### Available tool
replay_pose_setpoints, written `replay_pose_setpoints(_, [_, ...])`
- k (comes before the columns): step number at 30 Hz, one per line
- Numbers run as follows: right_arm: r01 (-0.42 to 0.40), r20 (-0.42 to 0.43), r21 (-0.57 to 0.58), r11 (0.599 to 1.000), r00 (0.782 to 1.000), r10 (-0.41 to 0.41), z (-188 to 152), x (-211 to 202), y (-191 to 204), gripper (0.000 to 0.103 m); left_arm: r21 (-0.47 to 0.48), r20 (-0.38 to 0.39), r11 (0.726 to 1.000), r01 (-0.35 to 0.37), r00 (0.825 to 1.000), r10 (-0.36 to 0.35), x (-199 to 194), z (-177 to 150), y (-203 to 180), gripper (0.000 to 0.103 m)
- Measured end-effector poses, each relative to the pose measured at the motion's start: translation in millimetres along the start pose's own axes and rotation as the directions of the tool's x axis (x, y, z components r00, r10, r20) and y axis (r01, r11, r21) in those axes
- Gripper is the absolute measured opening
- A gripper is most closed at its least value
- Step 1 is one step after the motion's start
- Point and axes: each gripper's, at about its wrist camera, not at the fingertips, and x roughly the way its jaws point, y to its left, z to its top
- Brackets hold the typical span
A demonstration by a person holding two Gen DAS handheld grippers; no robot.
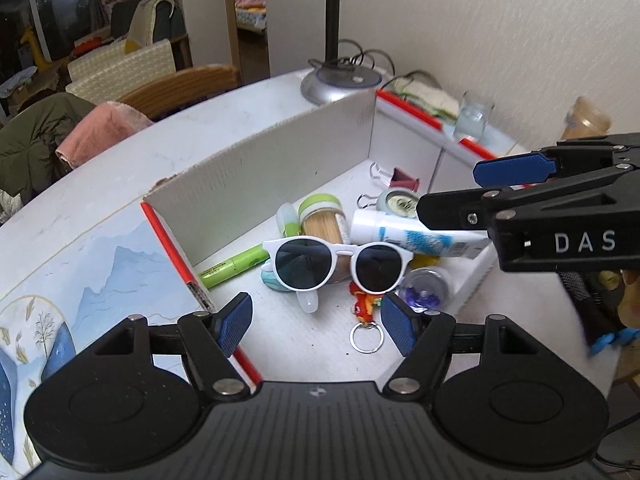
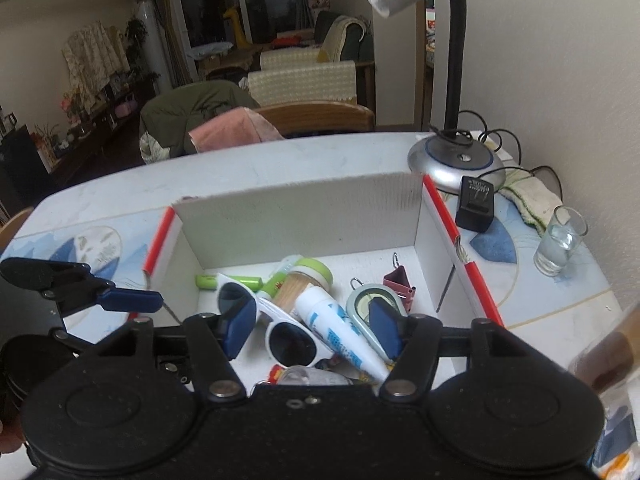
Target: Organize rigid objects
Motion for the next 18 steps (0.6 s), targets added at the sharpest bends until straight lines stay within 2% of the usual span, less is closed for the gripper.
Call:
replay_pose_setpoints(6, [0.002,0.05,0.027,1.0,0.999,-0.004,-3,-28,11,0.064,-0.025,0.07,0.999,0.032,0.997,-0.03,-31,-9,4,0.071])
replay_pose_setpoints(9, [-0.001,0.071,0.042,0.999,0.997,-0.002,-7,-40,17,0.072,-0.04,0.105,0.998,0.043,0.994,-0.039,-48,-13,9,0.077])
replay_pose_setpoints(16, [-0.009,0.111,0.072,0.997,0.994,0.001,-19,-66,30,0.075,-0.077,0.164,0.994,0.073,0.985,-0.059,-77,-24,22,0.078])
replay_pose_setpoints(18, [-0.008,0.123,0.078,0.997,0.992,-0.001,-23,-72,34,0.079,-0.087,0.175,0.993,0.079,0.983,-0.063,-84,-27,25,0.079])
